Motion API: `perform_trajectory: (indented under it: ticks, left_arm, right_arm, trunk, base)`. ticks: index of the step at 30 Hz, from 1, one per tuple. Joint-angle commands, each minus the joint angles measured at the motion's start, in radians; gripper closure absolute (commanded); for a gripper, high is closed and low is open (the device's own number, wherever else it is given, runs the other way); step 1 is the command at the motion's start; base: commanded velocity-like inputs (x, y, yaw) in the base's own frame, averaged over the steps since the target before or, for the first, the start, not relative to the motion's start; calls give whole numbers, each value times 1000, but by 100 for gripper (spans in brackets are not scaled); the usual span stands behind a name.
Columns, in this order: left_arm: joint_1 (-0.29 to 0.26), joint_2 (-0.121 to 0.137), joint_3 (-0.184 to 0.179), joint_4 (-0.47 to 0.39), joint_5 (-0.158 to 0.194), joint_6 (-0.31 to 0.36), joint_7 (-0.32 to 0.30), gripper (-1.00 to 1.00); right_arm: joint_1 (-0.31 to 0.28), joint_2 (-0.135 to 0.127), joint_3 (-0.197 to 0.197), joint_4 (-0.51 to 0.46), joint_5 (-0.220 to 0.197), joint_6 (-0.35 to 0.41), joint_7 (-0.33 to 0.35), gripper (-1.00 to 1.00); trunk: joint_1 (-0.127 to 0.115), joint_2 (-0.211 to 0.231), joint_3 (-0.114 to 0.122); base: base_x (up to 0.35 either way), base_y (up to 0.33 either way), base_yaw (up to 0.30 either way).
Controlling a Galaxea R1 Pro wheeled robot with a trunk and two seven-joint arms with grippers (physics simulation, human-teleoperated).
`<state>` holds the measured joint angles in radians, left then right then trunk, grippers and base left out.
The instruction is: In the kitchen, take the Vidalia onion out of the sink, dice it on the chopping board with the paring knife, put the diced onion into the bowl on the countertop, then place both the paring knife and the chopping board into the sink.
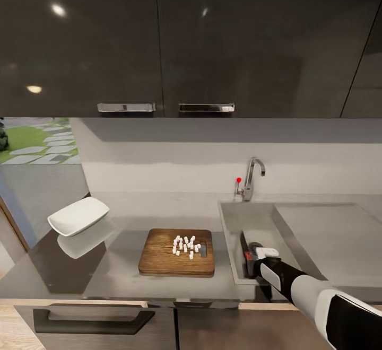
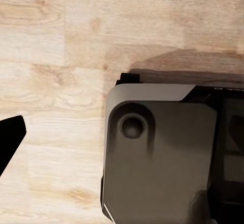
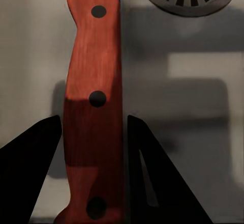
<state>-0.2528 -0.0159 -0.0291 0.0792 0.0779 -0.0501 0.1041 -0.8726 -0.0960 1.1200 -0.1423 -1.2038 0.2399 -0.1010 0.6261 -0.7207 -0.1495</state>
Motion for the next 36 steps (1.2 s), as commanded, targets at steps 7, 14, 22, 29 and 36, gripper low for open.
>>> perform_trajectory:
  ticks: [7,14,22,29,36]
  left_arm:
    - [-2,0,-3,4,8,-5,2,-100]
    - [-2,1,-3,4,8,-5,2,-100]
    - [-2,0,-3,4,8,-5,2,-100]
    - [-2,0,-3,4,8,-5,1,-100]
    - [-2,-4,-4,4,7,-6,-2,-100]
  right_arm:
    - [20,-1,3,-8,-20,61,-6,100]
    - [20,-6,2,-9,-20,59,-5,100]
    - [20,-10,1,-10,-19,53,-5,-100]
    - [20,-10,2,-11,-19,51,-5,-100]
    - [9,-41,3,-24,-17,51,-6,-100]
  trunk:
    - [0,-1,-2]
    - [0,-1,-2]
    - [0,-1,-2]
    - [0,-1,-2]
    - [0,-1,-2]
  base:
    - [0,0,0]
    - [0,0,0]
    - [0,0,0]
    - [0,0,0]
    - [0,0,0]
